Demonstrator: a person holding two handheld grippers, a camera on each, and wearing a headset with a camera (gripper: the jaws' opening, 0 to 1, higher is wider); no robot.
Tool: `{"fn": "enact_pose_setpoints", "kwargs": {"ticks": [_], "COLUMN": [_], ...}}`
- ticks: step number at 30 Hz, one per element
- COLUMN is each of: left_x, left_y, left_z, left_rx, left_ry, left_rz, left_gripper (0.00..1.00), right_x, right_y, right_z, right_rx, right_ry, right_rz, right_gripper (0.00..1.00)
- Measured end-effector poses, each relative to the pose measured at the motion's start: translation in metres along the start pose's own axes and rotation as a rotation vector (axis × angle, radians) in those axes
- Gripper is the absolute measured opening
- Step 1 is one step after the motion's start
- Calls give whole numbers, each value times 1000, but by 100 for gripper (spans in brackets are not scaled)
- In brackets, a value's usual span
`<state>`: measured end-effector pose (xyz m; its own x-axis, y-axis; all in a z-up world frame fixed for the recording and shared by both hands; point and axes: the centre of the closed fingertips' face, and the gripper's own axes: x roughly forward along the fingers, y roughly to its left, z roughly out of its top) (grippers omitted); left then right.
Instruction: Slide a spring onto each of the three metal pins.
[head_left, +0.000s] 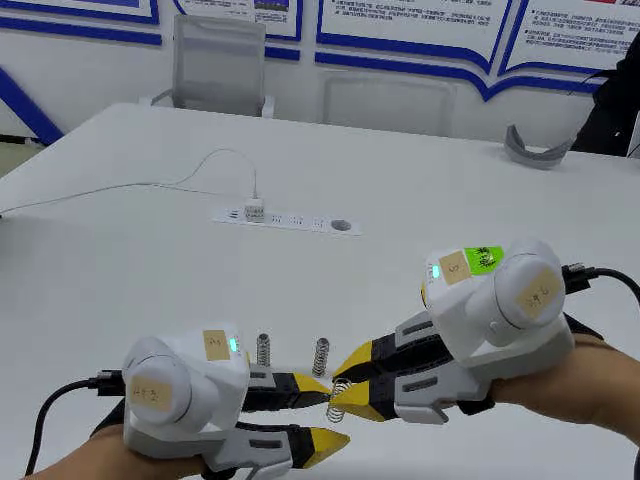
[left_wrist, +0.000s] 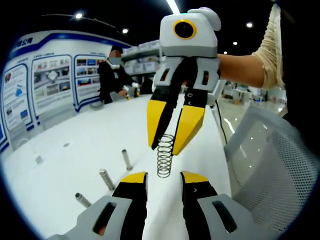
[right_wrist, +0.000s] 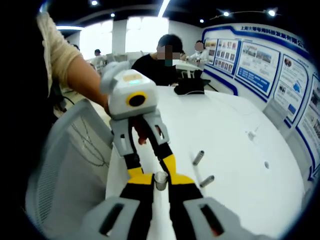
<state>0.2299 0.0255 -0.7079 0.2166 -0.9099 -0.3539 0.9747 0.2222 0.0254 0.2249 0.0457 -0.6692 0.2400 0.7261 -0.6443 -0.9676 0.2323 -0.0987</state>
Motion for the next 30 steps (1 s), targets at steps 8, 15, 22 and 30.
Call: {"fn": "enact_pose_setpoints", "kwargs": {"ticks": [8,15,22,30], "left_x": [-14,-26,-38,-54], "left_y": [9,18,27,39], "left_z": [-8,-14,-19,-26], "left_rx": [-26,-49,-69,-95], "left_ry": [8,9,7,2], "left_rz": [36,67,109,162], "left_gripper": [35,39,41,44], "right_x": [-6,-12,-18,-27], "right_y": [-7,-14,-23,-38], "right_z": [-3,-6,-10,-14], "right_rx": [14,28,41,69], "right_ry": [1,-3,1,-9], "right_rz": [-25,-47,-72,-112], "right_gripper": [12,12,12,12]}}
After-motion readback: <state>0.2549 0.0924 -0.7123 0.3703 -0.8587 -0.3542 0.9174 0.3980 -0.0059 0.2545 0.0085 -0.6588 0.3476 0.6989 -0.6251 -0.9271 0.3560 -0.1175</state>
